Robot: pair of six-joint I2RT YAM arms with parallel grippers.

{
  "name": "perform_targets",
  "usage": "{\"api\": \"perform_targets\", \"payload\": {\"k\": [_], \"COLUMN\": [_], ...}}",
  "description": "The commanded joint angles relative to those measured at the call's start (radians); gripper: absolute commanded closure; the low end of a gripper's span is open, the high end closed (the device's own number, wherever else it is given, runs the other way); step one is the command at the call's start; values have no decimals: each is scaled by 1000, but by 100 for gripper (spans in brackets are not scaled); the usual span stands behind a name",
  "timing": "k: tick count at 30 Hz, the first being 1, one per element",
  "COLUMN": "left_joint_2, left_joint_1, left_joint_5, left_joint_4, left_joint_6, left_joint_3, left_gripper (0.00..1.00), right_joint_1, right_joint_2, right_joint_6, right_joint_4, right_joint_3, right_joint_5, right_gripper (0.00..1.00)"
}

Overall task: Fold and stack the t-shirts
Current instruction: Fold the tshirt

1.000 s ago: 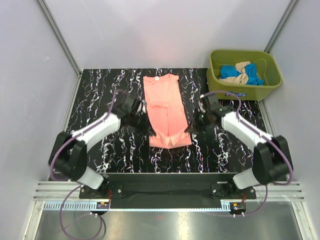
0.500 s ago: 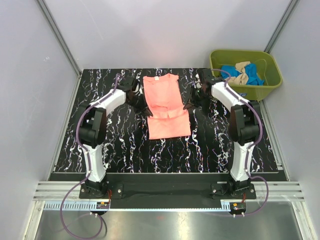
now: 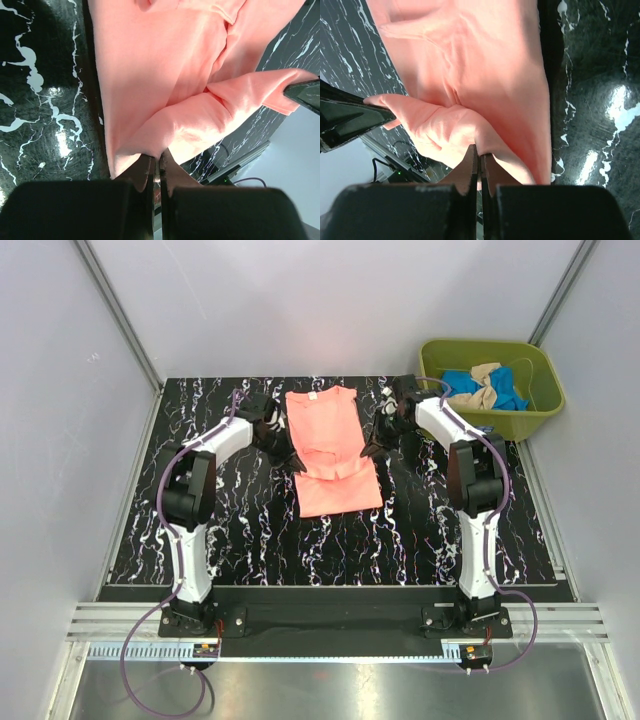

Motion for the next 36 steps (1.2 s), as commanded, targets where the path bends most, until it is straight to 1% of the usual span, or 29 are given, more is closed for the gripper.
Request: {"api": "perform_targets", "payload": {"k": [1,2,4,7,12,14,15,16,23,30,36], "left_joint_2": [17,22,32,49,74,72,66,63,20,51,83], "left_joint_1": [14,17,18,20,23,26,27,29,34,40,52], "left_joint_5": [30,29,29,38,33,30,29,29,16,29,39], "left_joint_4": [37,43,62,66,63,65,66,66,63,51,66], "left_joint_6": [-26,-37,-46,-55,-61,-64,-66,-67,-75,-84,-94], "left_joint_3": [16,15,16,35,59,58,58,56,75,131,156], "left_gripper": [100,98,94,92,93,96,100,100,100,100,100], "right_joint_1": [0,-2,0,-3,-14,-18,-18,-21,-29,-35,-46], "right_joint_2": [20,26,48,65,80,82,86,86,60,63,97], "right_joint_6": [-14,-12,-9,-2,6,8,11,11,5,20,40], "right_joint_4": [-8,-10,-8,-14,-16,-16,-21,-25,-53,-42,-30], "right_joint_3": [63,73,84,106,123,135,141,156,175,181,227], "right_joint_5": [-39,-39,-39,-31,-13,-15,-15,-15,-2,-11,-18], "right_gripper": [99,97,96,96,96,96,97,98,100,100,100]}}
